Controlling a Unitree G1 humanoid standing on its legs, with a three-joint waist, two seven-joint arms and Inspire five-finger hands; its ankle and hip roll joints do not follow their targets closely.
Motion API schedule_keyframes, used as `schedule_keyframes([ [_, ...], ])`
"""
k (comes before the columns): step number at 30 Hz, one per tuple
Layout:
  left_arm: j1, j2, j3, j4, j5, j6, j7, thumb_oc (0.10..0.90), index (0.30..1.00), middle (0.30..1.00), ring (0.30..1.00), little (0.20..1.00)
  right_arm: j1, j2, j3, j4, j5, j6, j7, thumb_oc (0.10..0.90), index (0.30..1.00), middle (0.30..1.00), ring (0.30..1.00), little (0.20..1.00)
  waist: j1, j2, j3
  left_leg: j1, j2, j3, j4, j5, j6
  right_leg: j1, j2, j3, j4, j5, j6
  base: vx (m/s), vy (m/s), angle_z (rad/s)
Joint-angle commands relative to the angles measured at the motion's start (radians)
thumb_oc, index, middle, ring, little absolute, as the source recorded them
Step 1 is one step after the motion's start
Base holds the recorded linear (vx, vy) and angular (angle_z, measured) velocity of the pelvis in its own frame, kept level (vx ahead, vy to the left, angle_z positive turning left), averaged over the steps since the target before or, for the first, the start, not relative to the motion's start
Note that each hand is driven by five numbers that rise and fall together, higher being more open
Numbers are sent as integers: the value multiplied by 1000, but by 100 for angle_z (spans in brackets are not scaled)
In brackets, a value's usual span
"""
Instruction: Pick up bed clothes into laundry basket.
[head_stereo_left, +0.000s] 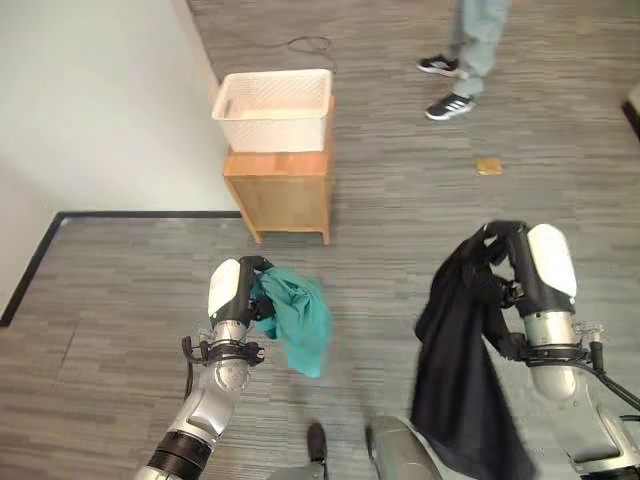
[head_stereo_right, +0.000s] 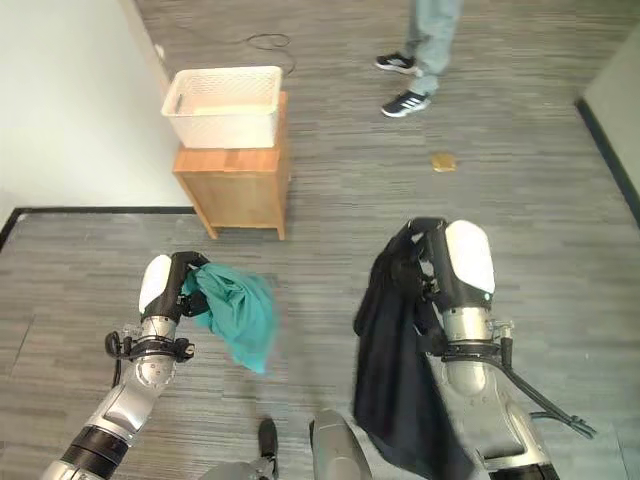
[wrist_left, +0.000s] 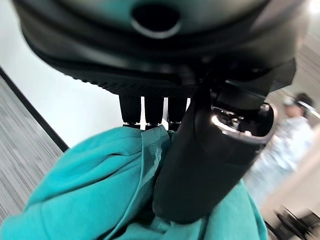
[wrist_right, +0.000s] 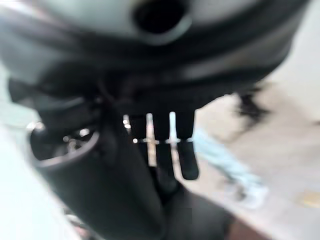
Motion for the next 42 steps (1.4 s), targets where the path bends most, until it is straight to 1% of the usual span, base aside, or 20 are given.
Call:
schedule_keyframes([
  [1,-64,64,26,-60,83,-77,71,400,300,300,300,300,-217,-47,-57,-81,-13,-81,-117,400,300,300,300,300,-22,-52,-93,170,23,45,-19,-161,-185,94,-9,-33,-304,209,50,415,-335,113],
  [4,-40,49,17,-27,93,-83,71,400,300,300,300,300,-248,-51,-43,-89,-22,-88,-116,400,300,300,300,300,-24,-74,-114,234,68,27,30,-192,-206,147,-17,10,-263,239,28,267,-283,93],
  [7,7,30,3,-12,64,-92,60,400,300,300,300,300,-332,-99,-14,-90,3,-96,-104,400,300,300,300,300,1,-88,-116,94,125,42,465,-10,-222,274,-23,-7,-252,230,-25,396,-472,67],
  [8,15,35,-5,-15,57,-95,64,400,300,300,300,300,-373,-126,-2,-86,11,-93,-110,400,300,300,300,300,21,-112,-104,29,119,48,615,46,-216,308,-33,-12,-257,232,-51,317,-469,57],
  [11,18,53,-13,-14,28,-98,70,400,300,300,300,300,-500,-216,49,-16,48,-79,-132,400,300,300,300,300,60,-152,-98,-101,143,125,785,52,-212,387,-44,-24,-288,204,-77,232,-373,14],
  [12,24,63,-37,-12,9,-107,62,400,300,300,300,300,-634,-362,108,65,73,-43,-127,400,300,300,300,300,111,-180,-98,-201,162,211,772,31,-234,453,-54,-41,-295,167,-82,332,-219,0],
  [14,38,57,-50,-15,-5,-122,42,400,300,300,300,300,-819,-519,229,166,106,-21,-113,400,300,300,300,300,146,-193,-107,-259,131,277,621,38,-236,485,-67,-50,-291,136,-74,434,-159,10],
  [17,59,68,-64,-8,-21,-133,23,400,300,300,300,300,-1069,-678,446,317,132,0,-94,400,300,300,300,300,194,-167,-129,-221,74,346,199,100,-242,547,-35,-71,-296,74,-52,451,-9,27],
  [20,64,80,-89,29,-32,-129,14,400,300,300,300,300,-1311,-762,662,489,115,39,-74,400,300,300,300,300,218,-164,-142,-267,66,386,24,154,-254,631,-36,-82,-294,12,-50,472,-13,-2],
  [23,108,52,-69,37,-36,-126,-3,400,300,300,300,300,-1510,-766,858,630,80,67,-45,400,300,300,300,300,218,-108,-178,-227,47,334,-18,170,-248,681,-37,-59,-286,-31,-32,450,23,-6],
  [25,130,44,-74,49,-34,-131,-2,400,300,300,300,300,-1598,-776,930,689,62,78,-51,400,300,300,300,300,222,-103,-206,-201,42,328,-19,184,-239,709,-60,-63,-254,-48,-22,452,11,-45],
  [27,137,18,-83,67,-39,-129,-19,400,300,300,300,300,-1604,-784,932,731,78,80,-55,400,300,300,300,300,221,-103,-221,-163,25,331,-19,154,-222,687,-86,-75,-133,-15,4,328,-7,-32],
  [28,137,19,-91,77,-39,-127,-24,400,300,300,300,300,-1599,-789,911,735,88,85,-63,400,300,300,300,300,211,-108,-210,-140,15,331,-19,144,-207,641,-94,-72,-9,49,28,174,6,-23],
  [29,136,20,-92,78,-39,-127,-24,400,300,300,300,300,-1594,-790,906,734,87,85,-63,400,300,300,300,300,213,-111,-213,-141,13,331,-19,136,-208,637,-96,-70,-3,42,28,185,-11,9],
  [30,126,27,-100,92,-37,-124,-25,400,300,300,300,300,-1599,-777,884,722,106,84,-81,400,300,300,300,300,187,-102,-185,-102,19,314,-19,115,-195,519,-88,-58,176,143,53,179,-40,31],
  [32,112,31,-101,107,-31,-121,-20,400,300,300,300,300,-1578,-766,843,714,115,79,-91,400,300,300,300,300,174,-94,-174,-90,30,308,-19,99,-192,442,-95,-57,250,137,57,161,-64,32],
  [33,97,48,-100,102,-37,-126,-18,400,300,300,300,300,-1585,-751,828,702,121,79,-99,400,300,300,300,300,172,-91,-161,-72,41,301,-19,76,-194,378,-126,-89,203,112,45,207,-96,-9],
  [36,66,64,-112,109,-41,-132,-26,400,300,300,300,300,-1603,-758,834,690,146,73,-107,400,300,300,300,300,141,-111,-151,-47,29,251,-19,48,-205,341,-73,-83,25,47,19,291,-99,-5],
  [38,55,60,-127,124,-39,-135,-33,400,300,300,300,300,-1602,-765,839,688,166,67,-118,400,300,300,300,300,127,-130,-142,-36,13,211,-19,34,-207,328,-33,-19,-102,70,23,210,-81,93],
  [42,50,64,-130,149,-49,-136,-37,400,300,300,300,300,-1570,-769,802,646,177,59,-121,400,300,300,300,300,139,-171,-149,-30,7,162,-19,12,-204,366,-45,2,-204,130,31,134,-113,105],
])
